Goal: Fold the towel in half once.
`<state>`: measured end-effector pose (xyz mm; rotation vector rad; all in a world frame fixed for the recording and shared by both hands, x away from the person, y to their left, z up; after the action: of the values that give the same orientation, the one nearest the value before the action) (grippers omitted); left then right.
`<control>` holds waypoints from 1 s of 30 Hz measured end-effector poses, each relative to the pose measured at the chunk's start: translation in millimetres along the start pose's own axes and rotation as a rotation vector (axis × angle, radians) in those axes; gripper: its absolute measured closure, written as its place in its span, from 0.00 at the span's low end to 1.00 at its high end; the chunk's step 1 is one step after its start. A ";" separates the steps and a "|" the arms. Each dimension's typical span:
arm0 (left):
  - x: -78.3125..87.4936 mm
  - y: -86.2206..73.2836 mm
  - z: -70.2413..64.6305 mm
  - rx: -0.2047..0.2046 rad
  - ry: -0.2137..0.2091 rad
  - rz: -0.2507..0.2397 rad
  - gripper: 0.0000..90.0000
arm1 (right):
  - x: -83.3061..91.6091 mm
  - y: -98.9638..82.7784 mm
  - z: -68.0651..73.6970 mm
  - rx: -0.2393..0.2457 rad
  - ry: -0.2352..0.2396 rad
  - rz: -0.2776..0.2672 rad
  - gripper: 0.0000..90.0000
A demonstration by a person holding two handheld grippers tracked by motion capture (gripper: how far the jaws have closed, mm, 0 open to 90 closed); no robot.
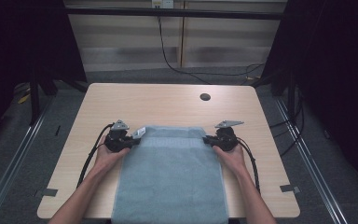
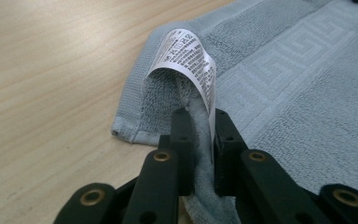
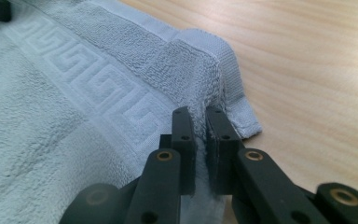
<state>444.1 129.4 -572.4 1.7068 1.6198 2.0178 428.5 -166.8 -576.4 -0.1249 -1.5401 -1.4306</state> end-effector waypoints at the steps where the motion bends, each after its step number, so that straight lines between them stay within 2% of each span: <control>1: 0.1 0.5 -1.3 0.017 -0.018 -0.007 0.92 | 0.6 -0.5 0.1 -0.009 0.008 0.000 0.94; 4: 2.1 2.1 -2.0 0.022 -0.033 -0.015 0.93 | 2.2 -1.2 0.7 -0.016 0.014 -0.001 0.94; 7: 10.4 12.4 -6.7 0.033 -0.060 -0.058 0.93 | 9.2 4.2 0.8 -0.024 0.022 -0.025 0.95; 8: 10.4 12.4 -6.7 0.033 -0.060 -0.058 0.93 | 12.6 8.0 0.8 -0.029 0.027 -0.040 0.95; 9: 16.4 19.5 -10.1 0.031 -0.071 -0.085 0.93 | 16.0 12.3 0.9 -0.030 0.028 -0.051 0.95; 10: 16.4 19.5 -10.1 0.031 -0.071 -0.085 0.93 | 16.0 12.3 0.9 -0.030 0.028 -0.051 0.95; 13: 30.0 33.6 -15.5 0.027 -0.087 -0.138 0.93 | 32.6 34.1 3.9 -0.020 0.039 -0.103 0.95; 14: 30.0 33.6 -15.5 0.027 -0.087 -0.138 0.93 | 37.0 39.8 4.4 -0.015 0.040 -0.119 0.95; 16: 41.0 43.7 -15.6 0.019 -0.090 -0.168 0.93 | 45.4 50.6 6.3 -0.008 0.043 -0.143 0.95; 17: 41.0 43.7 -15.6 0.019 -0.090 -0.168 0.93 | 45.4 50.6 6.3 -0.008 0.043 -0.143 0.95; 18: 49.4 52.7 -13.7 0.019 -0.090 -0.189 0.93 | 53.2 61.0 7.9 0.001 0.050 -0.166 0.95; 24: 76.7 88.3 -11.7 0.003 -0.090 -0.271 0.93 | 78.1 96.9 9.8 0.012 0.059 -0.247 0.95; 28: 94.2 113.5 -8.3 -0.004 -0.080 -0.321 0.93 | 94.1 121.5 9.4 0.026 0.048 -0.286 0.96; 29: 94.2 113.5 -8.3 -0.004 -0.080 -0.321 0.93 | 94.1 121.5 9.4 0.026 0.048 -0.286 0.96; 30: 101.9 126.8 -5.7 -0.005 -0.071 -0.342 0.94 | 100.5 132.9 8.2 0.028 0.040 -0.300 0.96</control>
<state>469.2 129.6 -411.6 1.3667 1.7390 1.7782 459.6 -172.7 -412.6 0.1582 -1.5934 -1.6323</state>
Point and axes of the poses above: each handheld gripper's, and its own axes: x roughly backward along the jaws, y roughly out of its top, z roughly to its left, the point moved 10 cm from there along -x, roughly forward along the jaws, and after that the axes turned 4 degrees about z, right-handed, at the moved point
